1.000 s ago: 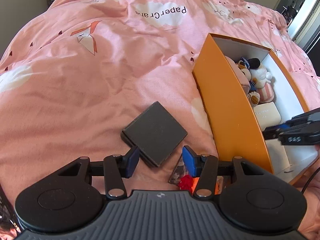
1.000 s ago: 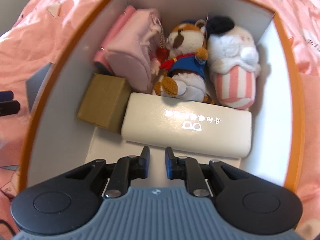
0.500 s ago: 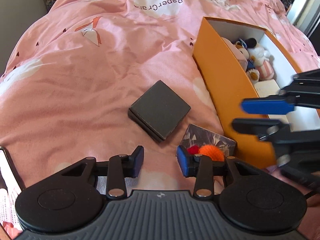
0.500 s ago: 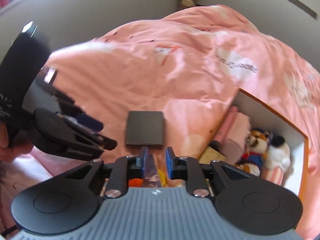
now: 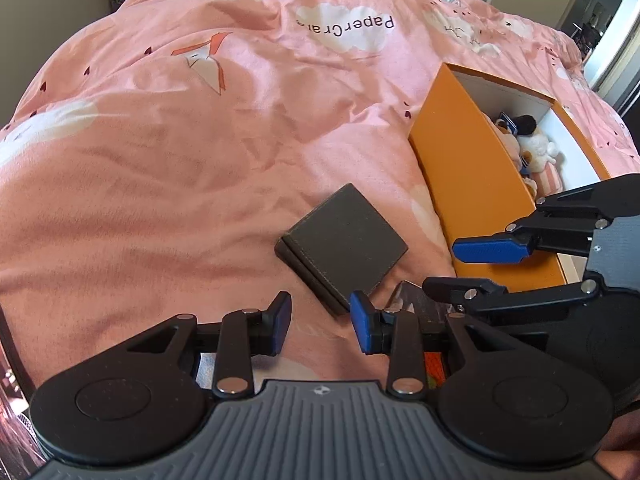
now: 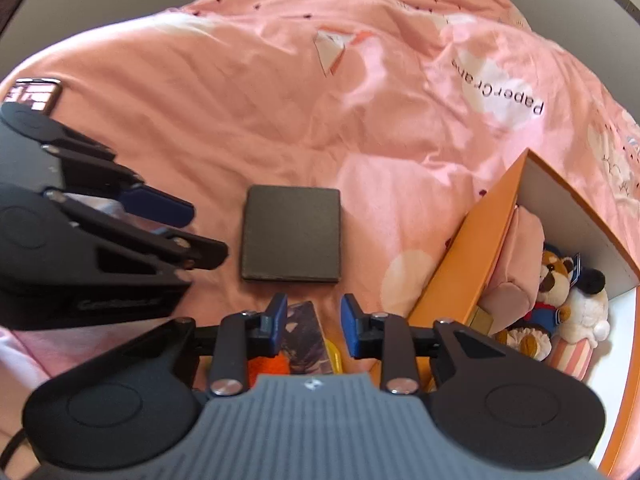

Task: Organize objects
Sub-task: 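Grasp the black square case with the left tool while the right tool grasps the photo card pack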

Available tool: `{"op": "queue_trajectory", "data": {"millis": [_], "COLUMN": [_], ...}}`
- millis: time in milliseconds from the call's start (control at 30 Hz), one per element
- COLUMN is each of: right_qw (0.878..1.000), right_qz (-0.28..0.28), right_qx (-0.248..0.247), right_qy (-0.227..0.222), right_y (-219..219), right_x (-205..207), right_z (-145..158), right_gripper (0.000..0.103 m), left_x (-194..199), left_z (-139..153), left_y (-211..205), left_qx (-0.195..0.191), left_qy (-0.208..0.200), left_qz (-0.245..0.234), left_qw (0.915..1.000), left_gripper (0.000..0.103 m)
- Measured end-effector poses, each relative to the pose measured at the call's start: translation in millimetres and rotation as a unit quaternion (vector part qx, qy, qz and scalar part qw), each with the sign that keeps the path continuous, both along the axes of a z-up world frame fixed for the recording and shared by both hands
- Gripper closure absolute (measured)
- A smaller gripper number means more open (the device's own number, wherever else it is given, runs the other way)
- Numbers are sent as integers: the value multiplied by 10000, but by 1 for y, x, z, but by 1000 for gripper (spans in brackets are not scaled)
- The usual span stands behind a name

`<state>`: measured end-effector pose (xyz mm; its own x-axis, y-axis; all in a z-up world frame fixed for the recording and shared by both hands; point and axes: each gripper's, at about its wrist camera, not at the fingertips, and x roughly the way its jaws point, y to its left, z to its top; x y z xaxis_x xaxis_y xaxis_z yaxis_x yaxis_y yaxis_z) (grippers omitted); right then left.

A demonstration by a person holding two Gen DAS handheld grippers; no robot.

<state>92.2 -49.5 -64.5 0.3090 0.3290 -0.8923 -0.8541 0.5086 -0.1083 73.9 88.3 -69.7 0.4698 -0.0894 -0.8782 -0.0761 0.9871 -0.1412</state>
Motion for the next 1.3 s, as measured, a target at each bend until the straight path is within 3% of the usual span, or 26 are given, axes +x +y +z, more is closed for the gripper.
{"op": "queue_trajectory", "data": {"millis": [267,433,600,867,1033,1100,1133,1200,1300], "right_qw": [9980,9907,9838,9700,9673,9695,9709,9740,9763], "right_qz": [232,523,596,575,600,614,682,704,759], "right_qx": [-459,-941,-1296,-1536,-1611,-1544,-1507,-1336,-1149], "right_qy": [374,829,1088,1796,1864,1805,1731,1687,1669], "right_y": [13,29,39,51,57,55,53,49,41], "right_x": [16,21,29,39,35,32,30,29,28], "right_z": [-15,-29,-39,-61,-73,-70,-66,-53,-36], "right_gripper": [70,53,46,42,36,43,55,67,75], "left_x": [2,1,1,2,3,3,3,3,3], "left_z": [-9,-12,-11,-10,-11,-10,-10,-10,-9], "left_y": [11,10,18,23,25,24,24,24,24], "left_qx": [16,60,-146,-264,-241,-223,-229,-219,-237], "left_qy": [70,137,154,173,208,194,181,171,143], "left_qz": [-97,-125,41,137,168,159,147,150,157], "left_qw": [9999,9998,9998,9994,9994,9994,9995,9995,9995], "left_gripper": [63,63,63,63,63,63,63,63,63]}}
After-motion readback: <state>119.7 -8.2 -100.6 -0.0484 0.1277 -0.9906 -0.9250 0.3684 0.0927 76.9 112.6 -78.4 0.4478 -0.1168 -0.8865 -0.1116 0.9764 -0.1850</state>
